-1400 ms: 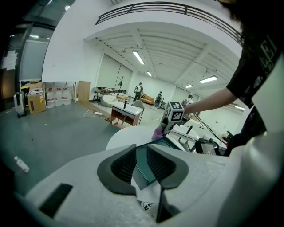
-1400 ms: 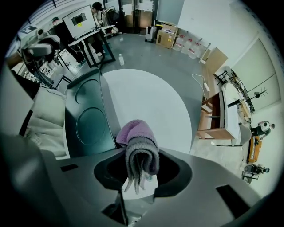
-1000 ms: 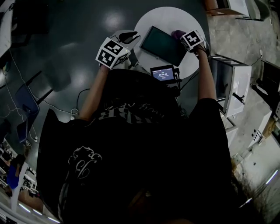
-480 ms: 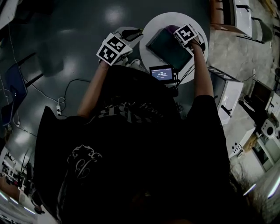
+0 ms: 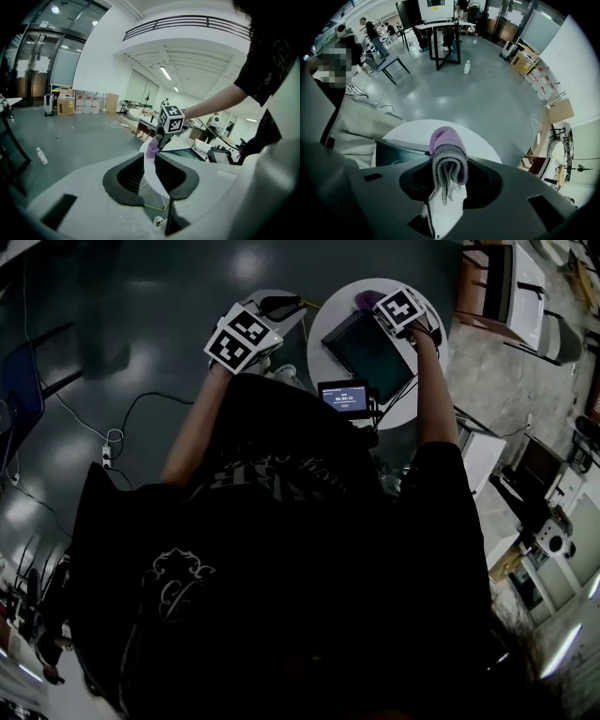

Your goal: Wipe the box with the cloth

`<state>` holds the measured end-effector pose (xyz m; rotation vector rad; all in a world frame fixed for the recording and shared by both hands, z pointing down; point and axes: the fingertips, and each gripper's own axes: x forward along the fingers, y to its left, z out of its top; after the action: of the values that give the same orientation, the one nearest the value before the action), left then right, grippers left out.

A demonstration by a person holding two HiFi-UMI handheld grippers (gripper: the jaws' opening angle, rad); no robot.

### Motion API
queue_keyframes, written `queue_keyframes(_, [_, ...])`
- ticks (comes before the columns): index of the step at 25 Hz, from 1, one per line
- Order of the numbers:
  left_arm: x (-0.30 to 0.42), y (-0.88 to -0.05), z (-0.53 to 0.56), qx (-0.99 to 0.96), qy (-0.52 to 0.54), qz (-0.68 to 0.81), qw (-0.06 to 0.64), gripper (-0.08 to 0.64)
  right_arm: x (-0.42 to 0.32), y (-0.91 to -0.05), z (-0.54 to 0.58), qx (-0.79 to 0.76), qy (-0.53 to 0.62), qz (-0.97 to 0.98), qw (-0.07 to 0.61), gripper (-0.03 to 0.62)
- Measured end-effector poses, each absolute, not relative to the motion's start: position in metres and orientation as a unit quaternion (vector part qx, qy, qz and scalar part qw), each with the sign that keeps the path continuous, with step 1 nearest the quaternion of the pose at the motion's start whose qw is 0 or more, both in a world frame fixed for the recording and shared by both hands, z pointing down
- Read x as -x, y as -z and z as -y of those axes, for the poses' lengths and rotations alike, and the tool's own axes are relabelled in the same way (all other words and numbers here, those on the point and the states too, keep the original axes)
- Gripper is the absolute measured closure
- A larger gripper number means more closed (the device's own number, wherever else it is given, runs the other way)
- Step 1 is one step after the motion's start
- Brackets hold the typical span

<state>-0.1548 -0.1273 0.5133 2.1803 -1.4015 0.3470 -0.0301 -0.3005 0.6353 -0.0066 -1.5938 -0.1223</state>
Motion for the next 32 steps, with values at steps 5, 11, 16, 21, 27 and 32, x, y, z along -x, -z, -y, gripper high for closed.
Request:
queue_keyframes(5, [0.162, -0.509, 0.127, -0.801, -0.124, 0.525, 0.260, 0.486, 0.044, -0.631, 0.295, 0.017, 0.064, 0.720, 0.691, 0.469])
queue_keyframes(11, [0.161, -0.509, 0.131, -0.804, -0.125, 0.521, 0.258, 0.486, 0.035, -0.629, 0.288, 0.032, 0.082, 0.685, 0.724, 0.469])
queue_keyframes(16, [0.165, -0.516, 0.133, -0.805, -0.128, 0.518, 0.261, 0.486, 0.059, -0.629, 0.274, 0.078, 0.142, 0.694, 0.702, 0.469])
queue_keyframes(21, [0.159, -0.510, 0.131, -0.807, -0.127, 0.517, 0.257, 0.486, 0.055, -0.621, 0.257, 0.103, 0.201, 0.677, 0.700, 0.469])
queue_keyframes(27, [0.155, -0.513, 0.132, -0.810, -0.127, 0.513, 0.253, 0.486, 0.066, -0.619, 0.246, 0.112, 0.215, 0.685, 0.687, 0.469])
queue_keyframes(32, [0.153, -0.513, 0.130, -0.810, -0.127, 0.514, 0.252, 0.486, 0.074, -0.618, 0.223, 0.142, 0.222, 0.687, 0.677, 0.469])
